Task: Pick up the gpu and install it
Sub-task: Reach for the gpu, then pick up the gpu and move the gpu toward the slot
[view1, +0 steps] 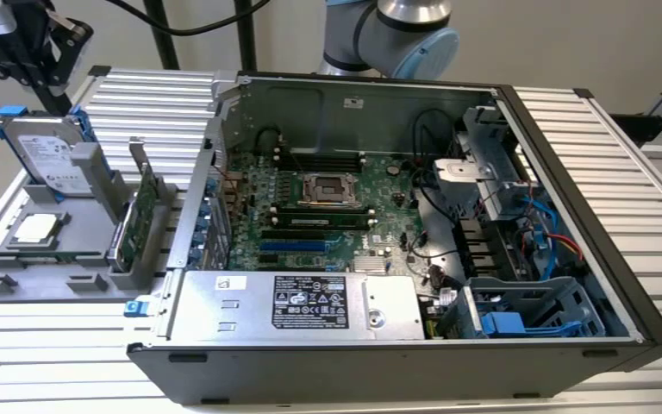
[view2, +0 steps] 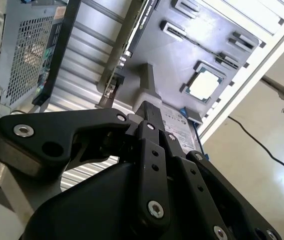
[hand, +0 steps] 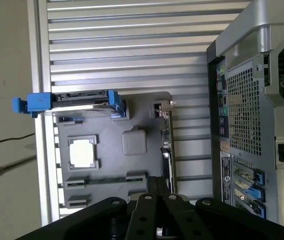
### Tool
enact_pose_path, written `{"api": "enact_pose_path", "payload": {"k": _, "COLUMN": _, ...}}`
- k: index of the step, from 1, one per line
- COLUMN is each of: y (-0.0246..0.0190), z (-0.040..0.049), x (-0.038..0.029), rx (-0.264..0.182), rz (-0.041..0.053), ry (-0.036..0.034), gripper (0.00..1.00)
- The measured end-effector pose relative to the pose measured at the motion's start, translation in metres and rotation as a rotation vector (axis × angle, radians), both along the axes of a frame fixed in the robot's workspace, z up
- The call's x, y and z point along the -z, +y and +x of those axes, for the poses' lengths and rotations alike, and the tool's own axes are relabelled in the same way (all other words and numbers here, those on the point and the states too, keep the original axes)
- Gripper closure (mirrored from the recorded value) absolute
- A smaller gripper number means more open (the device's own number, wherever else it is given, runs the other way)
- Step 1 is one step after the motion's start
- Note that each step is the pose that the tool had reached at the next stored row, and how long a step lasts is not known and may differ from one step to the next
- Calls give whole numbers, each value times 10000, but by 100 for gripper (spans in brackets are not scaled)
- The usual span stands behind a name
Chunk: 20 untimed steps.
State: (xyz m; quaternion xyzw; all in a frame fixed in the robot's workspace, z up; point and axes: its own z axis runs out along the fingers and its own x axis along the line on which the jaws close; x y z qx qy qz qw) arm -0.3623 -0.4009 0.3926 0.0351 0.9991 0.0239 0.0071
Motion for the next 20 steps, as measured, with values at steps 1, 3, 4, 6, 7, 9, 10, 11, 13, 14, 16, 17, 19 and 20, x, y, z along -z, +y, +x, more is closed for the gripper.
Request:
{"api": "enact_pose_path", "payload": {"k": 1, "y": 0, "z": 0, "x": 0, "rx": 0, "rz": -1, "ry": 2, "gripper": 100}}
{"api": "enact_pose_path", "payload": {"k": 3, "y": 0, "z": 0, "x": 0, "rx": 0, "rz": 0, "ry": 7, "gripper": 100}}
{"api": "enact_pose_path", "payload": {"k": 4, "y": 0, "z": 0, "x": 0, "rx": 0, "rz": 0, "ry": 9, "gripper": 100}}
{"api": "enact_pose_path", "payload": {"k": 6, "y": 0, "z": 0, "x": 0, "rx": -2, "rz": 0, "ry": 13, "gripper": 100}}
{"api": "enact_pose_path", "payload": {"k": 7, "y": 0, "z": 0, "x": 0, "rx": -2, "rz": 0, "ry": 15, "gripper": 100}}
{"api": "enact_pose_path", "payload": {"k": 9, "y": 0, "z": 0, "x": 0, "rx": -2, "rz": 0, "ry": 20, "gripper": 0}}
{"api": "enact_pose_path", "payload": {"k": 10, "y": 0, "z": 0, "x": 0, "rx": -2, "rz": -1, "ry": 22, "gripper": 0}}
{"api": "enact_pose_path", "payload": {"k": 11, "y": 0, "z": 0, "x": 0, "rx": -3, "rz": 0, "ry": 24, "gripper": 0}}
{"api": "enact_pose_path", "payload": {"k": 13, "y": 0, "z": 0, "x": 0, "rx": -3, "rz": 0, "ry": 28, "gripper": 0}}
{"api": "enact_pose_path", "payload": {"k": 14, "y": 0, "z": 0, "x": 0, "rx": -3, "rz": 0, "ry": 30, "gripper": 0}}
{"api": "enact_pose_path", "payload": {"k": 16, "y": 0, "z": 0, "x": 0, "rx": -7, "rz": 0, "ry": 52, "gripper": 0}}
{"api": "enact_pose_path", "payload": {"k": 17, "y": 0, "z": 0, "x": 0, "rx": -7, "rz": 0, "ry": 55, "gripper": 0}}
{"api": "enact_pose_path", "payload": {"k": 19, "y": 0, "z": 0, "x": 0, "rx": -7, "rz": 0, "ry": 57, "gripper": 0}}
{"api": "enact_pose_path", "payload": {"k": 20, "y": 0, "z": 0, "x": 0, "rx": -7, "rz": 0, "ry": 57, "gripper": 0}}
